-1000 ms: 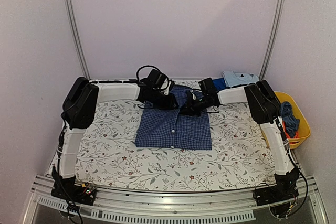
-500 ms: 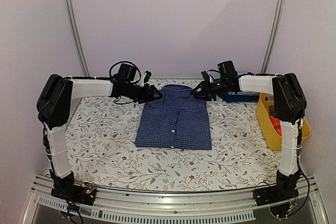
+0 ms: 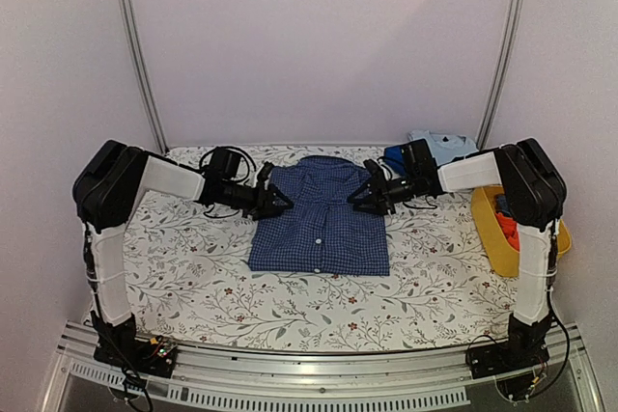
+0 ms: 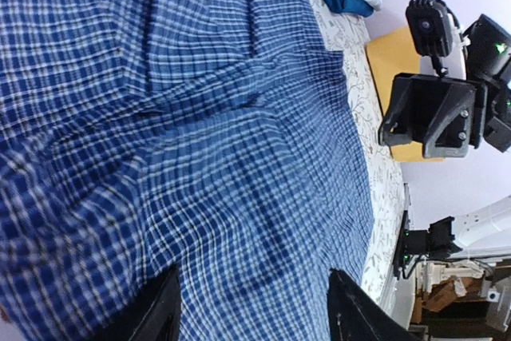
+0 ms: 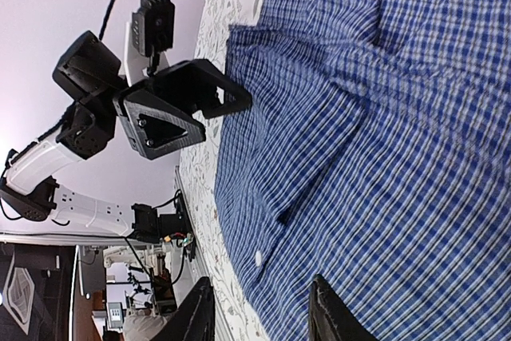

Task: Fold and stack the mixed laundry pile
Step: Smooth out the 2/3-rectangle-folded T-shirt at the center of the board.

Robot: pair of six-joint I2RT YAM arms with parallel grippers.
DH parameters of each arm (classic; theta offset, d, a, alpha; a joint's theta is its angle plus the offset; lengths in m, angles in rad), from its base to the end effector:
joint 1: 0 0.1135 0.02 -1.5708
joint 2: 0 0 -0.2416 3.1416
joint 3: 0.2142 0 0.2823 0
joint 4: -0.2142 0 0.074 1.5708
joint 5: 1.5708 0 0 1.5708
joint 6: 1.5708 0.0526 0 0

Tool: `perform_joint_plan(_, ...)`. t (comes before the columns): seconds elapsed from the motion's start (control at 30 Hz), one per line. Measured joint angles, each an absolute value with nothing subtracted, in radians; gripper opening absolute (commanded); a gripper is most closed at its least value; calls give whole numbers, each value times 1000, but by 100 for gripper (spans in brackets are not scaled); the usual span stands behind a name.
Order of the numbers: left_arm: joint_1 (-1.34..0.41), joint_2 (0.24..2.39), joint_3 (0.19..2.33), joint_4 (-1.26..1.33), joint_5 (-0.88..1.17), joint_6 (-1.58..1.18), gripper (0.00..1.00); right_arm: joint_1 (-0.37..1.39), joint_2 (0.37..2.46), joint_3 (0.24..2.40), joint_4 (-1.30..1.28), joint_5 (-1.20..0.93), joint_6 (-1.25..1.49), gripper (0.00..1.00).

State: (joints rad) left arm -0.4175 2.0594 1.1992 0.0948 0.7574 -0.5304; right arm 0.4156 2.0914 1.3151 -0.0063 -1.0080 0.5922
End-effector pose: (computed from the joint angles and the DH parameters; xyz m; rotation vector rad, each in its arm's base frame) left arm 0.3873 -0.2113 0.0791 0.2742 2.4498 -1.3330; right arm 0.3950 0.2229 0.1007 -0.3394 2.4591 1.6544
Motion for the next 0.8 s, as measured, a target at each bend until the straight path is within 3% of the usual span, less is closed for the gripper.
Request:
perform_joint_plan(0.27, -351, 2217, 1265, 201, 859, -615, 58, 348, 2347, 1446, 73, -1026, 631, 38)
perform_joint_plan(0.47, -348, 2208, 1250, 221, 866, -627, 61, 350, 2367, 1482, 72, -1053, 650, 42)
perform_joint_plan(0.63, -348, 2000, 1106, 149, 813, -587, 66, 353, 2279, 1447, -11, -1031, 619, 52)
perform_joint_plan(0.8, -348, 1729, 938, 109, 770, -546, 65, 354, 2000, 1262, -91, -1018, 570, 53)
